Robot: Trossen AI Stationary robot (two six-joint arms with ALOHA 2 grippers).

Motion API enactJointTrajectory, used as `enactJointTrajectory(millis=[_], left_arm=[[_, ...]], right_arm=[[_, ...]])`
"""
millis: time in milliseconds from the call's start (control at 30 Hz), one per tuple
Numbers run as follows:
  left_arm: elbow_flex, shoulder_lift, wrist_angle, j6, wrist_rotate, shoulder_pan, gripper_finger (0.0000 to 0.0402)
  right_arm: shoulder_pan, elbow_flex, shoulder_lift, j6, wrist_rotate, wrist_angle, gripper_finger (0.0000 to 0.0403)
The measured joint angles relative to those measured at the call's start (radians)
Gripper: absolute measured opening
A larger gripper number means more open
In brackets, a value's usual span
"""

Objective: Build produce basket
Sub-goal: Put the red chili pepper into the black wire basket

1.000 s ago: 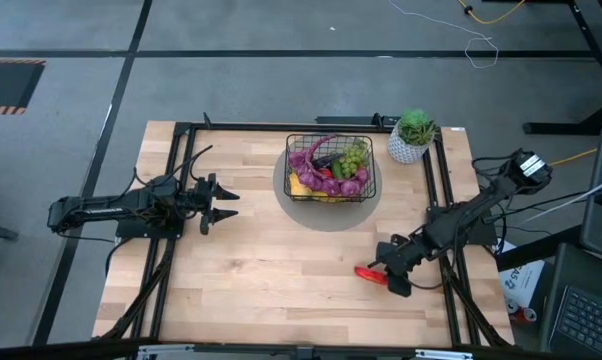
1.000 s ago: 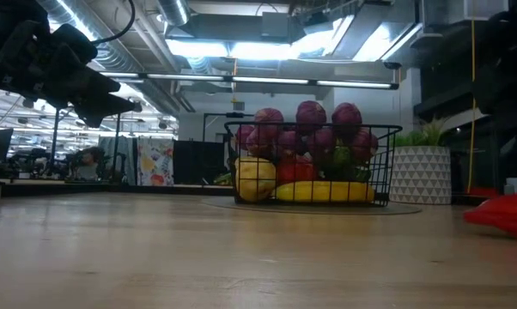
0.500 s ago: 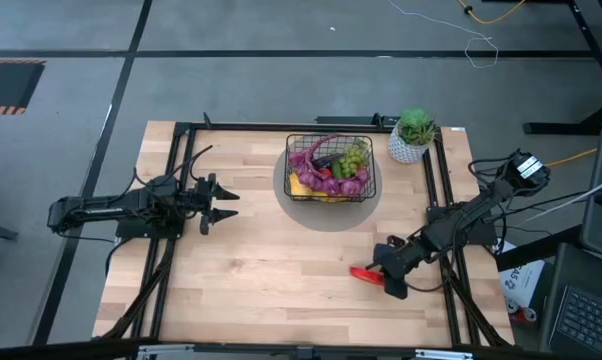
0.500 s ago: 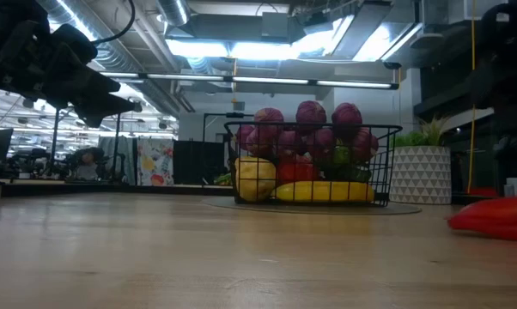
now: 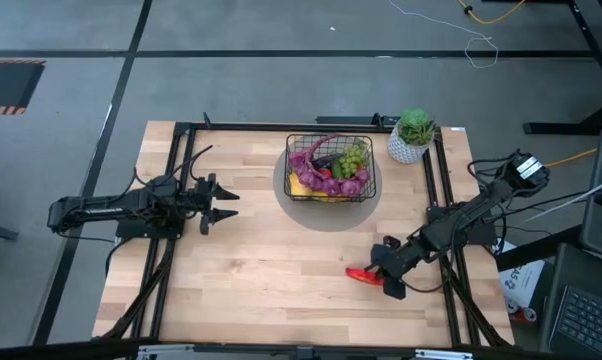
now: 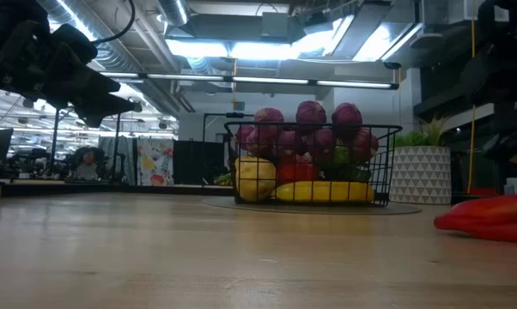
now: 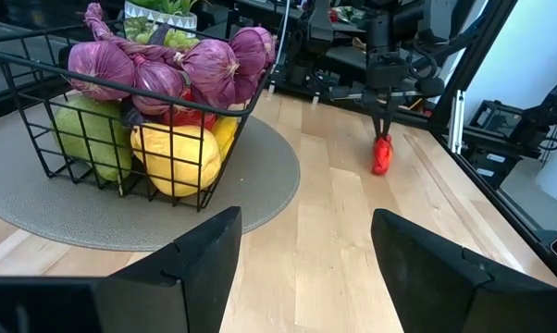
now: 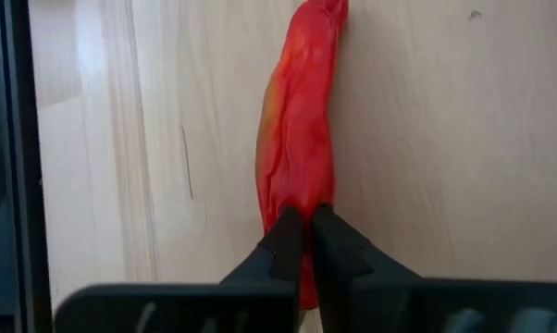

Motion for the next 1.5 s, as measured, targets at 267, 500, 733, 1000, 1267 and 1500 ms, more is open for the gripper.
enactJointTrajectory(millis=[267,500,733,1000,1267,1500], left_arm=[[0.000,0.000,0.000,0.000,0.000,0.000,0.0238],[0.000,0.000,0.000,0.000,0.000,0.000,0.0238],[0.000,0.000,0.000,0.000,0.000,0.000,0.0238],[0.000,0.000,0.000,0.000,0.000,0.000,0.0238],[0.000,0.000,0.000,0.000,0.000,0.000,0.0238],[0.000,0.000,0.000,0.000,0.000,0.000,0.0238]], right_arm=[[-0.001,0.089,0.006,-0.094,-0.001,-0.103,0.0002],[-0.001,0.267,0.004,-0.181,0.151,-0.344,0.0000],[-0.001,0.425,0.002,-0.185,0.339,-0.595,0.0000],[-0.001,0.537,0.001,-0.237,0.467,-0.745,0.0000],[-0.001,0.644,0.000,-0.368,0.560,-0.801,0.0000],[-0.045,0.780,0.000,-0.444,0.700,-0.938,0.0000]])
